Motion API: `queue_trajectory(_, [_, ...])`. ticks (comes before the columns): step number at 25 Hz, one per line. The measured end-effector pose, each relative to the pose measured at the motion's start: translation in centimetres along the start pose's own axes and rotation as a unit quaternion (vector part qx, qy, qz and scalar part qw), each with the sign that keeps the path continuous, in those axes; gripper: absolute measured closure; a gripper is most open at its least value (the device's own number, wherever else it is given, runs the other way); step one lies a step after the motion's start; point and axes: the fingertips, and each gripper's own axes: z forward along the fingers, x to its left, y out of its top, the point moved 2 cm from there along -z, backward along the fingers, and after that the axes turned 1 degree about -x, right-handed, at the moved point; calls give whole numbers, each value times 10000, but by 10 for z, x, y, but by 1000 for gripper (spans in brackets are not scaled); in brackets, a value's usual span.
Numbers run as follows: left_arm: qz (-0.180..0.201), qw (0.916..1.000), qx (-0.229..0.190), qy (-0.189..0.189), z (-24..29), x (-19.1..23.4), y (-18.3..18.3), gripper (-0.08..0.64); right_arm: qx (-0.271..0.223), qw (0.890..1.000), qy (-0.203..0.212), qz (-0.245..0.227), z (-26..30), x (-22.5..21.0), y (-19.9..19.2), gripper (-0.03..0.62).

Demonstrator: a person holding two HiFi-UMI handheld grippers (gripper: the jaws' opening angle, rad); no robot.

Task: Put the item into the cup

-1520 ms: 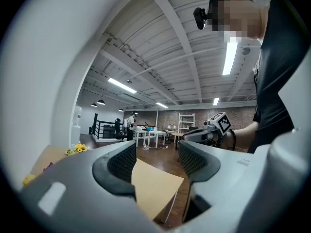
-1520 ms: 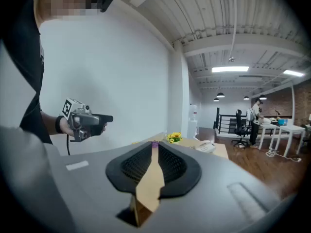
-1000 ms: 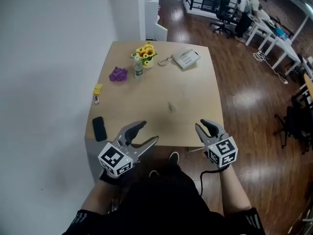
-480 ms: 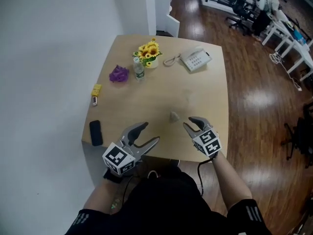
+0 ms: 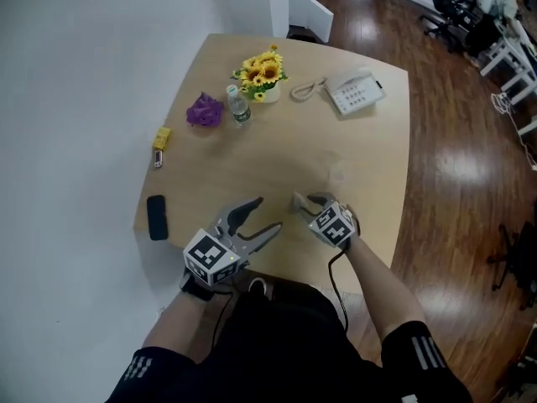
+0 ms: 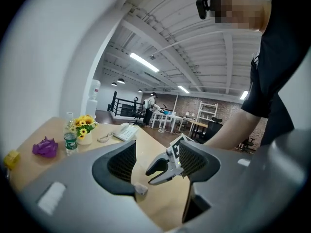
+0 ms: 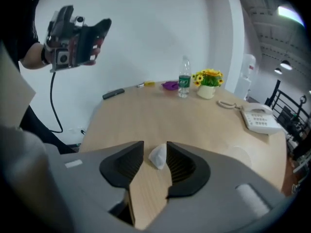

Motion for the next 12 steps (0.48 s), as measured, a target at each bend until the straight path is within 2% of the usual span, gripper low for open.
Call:
queue_trajectory(6, [-72,9999,79,135,22,9,-4,290,533,9981,296,-94,45,-13,-20,434])
queue_trajectory(12, [-126,9995,134,254,32,12,-7,290,722,9963,468,36,63,-15,-30,445])
